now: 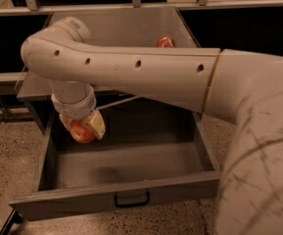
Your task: Place apple into top drawer
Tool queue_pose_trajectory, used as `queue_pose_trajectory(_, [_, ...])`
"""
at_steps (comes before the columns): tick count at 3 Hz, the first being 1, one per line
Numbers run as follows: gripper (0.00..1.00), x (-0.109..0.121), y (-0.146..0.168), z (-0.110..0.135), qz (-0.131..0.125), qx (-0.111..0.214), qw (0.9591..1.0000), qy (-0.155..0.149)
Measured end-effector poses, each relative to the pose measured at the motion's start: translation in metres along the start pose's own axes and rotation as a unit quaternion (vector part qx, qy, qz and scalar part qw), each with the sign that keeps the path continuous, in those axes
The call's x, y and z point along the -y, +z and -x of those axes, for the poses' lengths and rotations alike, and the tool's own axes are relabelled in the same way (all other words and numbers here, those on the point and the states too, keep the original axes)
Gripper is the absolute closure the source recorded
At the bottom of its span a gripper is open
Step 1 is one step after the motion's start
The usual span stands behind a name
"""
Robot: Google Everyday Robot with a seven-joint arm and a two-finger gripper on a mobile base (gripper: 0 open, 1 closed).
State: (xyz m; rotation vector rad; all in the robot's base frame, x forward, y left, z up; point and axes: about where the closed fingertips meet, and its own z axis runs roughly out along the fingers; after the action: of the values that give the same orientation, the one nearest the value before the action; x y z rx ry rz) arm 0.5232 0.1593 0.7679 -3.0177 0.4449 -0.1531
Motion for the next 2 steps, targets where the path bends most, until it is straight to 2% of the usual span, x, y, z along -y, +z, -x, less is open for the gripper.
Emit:
queue_pose_trajectory(1, [1.00, -0.001, 0.017, -0.003, 0.020, 0.004, 0.9998, -0.003])
queue_pose_trajectory(2, [1.00, -0.017, 0.057, -0.005, 0.034, -0.007, 0.9993, -0.016])
